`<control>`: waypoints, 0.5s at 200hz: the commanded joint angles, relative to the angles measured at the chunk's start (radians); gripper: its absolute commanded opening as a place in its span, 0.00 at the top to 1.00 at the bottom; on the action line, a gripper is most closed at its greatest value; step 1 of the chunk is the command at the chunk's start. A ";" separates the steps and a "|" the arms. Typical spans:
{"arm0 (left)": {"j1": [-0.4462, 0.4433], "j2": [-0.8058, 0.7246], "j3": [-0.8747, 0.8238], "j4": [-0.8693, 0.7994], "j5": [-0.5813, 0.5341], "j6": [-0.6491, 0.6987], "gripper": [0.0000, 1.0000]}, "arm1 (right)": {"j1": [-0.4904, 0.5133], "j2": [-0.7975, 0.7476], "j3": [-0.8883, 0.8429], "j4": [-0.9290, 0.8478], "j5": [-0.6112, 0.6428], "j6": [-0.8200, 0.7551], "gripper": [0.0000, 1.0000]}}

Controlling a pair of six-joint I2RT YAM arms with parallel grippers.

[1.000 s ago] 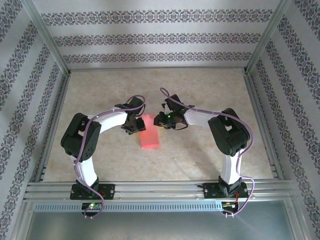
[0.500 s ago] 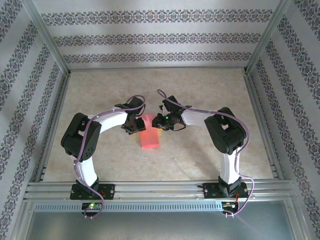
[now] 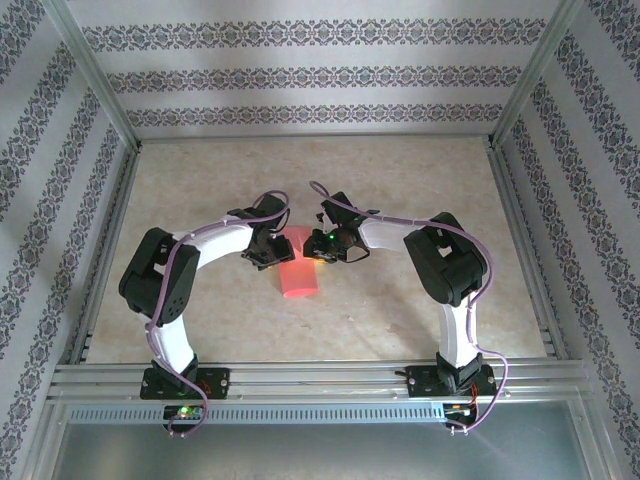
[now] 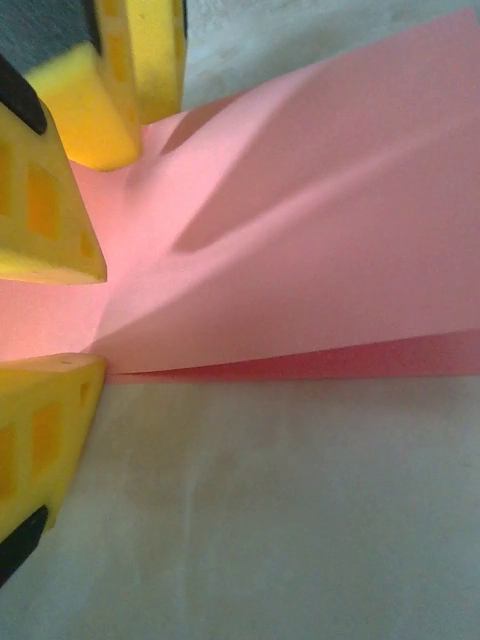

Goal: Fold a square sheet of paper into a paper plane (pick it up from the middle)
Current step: Fold the square sheet of paper in half at the center of the table.

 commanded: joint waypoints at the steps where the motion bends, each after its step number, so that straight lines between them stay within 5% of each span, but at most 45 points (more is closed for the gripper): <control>1: 0.006 -0.079 -0.048 0.053 0.077 -0.030 0.49 | 0.009 0.030 0.016 -0.054 0.039 -0.027 0.73; 45: 0.005 -0.123 -0.160 0.124 0.170 -0.090 0.46 | 0.009 0.034 0.019 -0.059 0.040 -0.024 0.73; 100: 0.006 -0.099 -0.186 0.133 0.145 -0.114 0.53 | 0.008 0.031 0.020 -0.054 0.032 -0.016 0.73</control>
